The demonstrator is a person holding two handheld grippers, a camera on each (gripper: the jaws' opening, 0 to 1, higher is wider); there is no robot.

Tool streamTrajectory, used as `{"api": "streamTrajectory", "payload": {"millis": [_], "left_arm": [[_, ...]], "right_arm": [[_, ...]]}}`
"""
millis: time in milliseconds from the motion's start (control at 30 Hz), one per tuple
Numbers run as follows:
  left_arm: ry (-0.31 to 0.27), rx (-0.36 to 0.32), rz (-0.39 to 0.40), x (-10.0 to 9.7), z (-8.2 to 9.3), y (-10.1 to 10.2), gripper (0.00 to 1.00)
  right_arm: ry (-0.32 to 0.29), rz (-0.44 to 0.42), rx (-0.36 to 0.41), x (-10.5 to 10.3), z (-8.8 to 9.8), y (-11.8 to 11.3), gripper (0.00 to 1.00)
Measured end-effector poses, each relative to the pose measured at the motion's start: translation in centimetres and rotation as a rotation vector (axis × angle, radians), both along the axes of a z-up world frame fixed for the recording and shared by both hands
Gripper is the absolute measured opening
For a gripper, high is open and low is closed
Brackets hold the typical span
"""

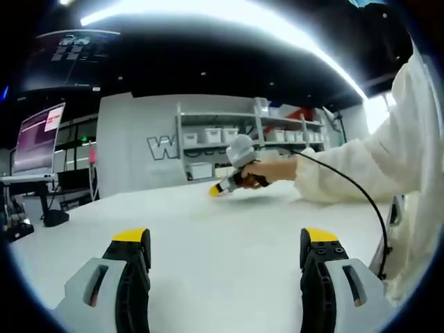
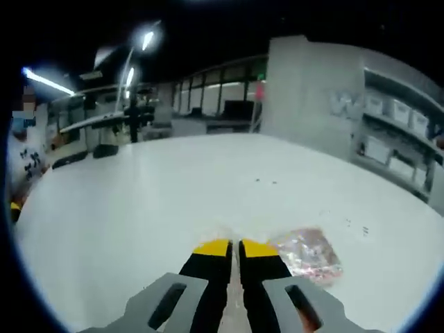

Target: Open the resealable bag by pulling the two sides of the seal apart until the entire bag opening is separated and visibly accessible.

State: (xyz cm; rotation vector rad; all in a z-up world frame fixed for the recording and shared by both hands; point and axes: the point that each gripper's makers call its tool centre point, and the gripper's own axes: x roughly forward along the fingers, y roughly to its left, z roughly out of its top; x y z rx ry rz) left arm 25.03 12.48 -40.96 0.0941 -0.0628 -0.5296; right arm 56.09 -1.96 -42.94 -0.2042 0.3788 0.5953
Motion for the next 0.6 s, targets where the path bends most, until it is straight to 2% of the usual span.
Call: {"api": "streamTrajectory", "payload": {"millis": [333,600], "left_arm": [[-0.001,0.001,0.001,-0.11,-0.03,-0.01,0.88],[-0.002,0.005,0.000,-0.11,0.04,-0.04,0.88]], "right_arm": [[-0.016,0.000,0.010,-0.21,0.71,0.20,0.07],[-0.014,0.001,-0.001,-0.45,0.47,0.15,0.08]]}}
